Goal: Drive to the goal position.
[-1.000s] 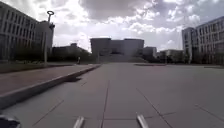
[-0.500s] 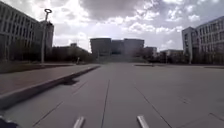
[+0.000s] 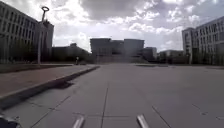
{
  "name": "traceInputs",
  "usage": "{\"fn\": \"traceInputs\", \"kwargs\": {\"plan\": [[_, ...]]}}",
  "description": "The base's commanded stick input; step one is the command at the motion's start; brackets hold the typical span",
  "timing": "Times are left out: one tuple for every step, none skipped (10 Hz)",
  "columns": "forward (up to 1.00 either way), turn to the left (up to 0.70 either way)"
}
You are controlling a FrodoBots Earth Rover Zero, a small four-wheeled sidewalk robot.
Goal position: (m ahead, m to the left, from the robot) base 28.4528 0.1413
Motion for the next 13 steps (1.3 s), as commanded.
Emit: {"fn": "traceInputs", "kwargs": {"plan": [[0.70, 0.00], [0.70, 0.00], [0.70, 0.00], [0.70, 0.00], [0.70, 0.00], [0.70, 0.00], [0.70, 0.00], [0.70, 0.00], [0.70, 0.00], [0.70, 0.00], [0.70, 0.00], [0.70, 0.00], [0.70, 0.00]]}}
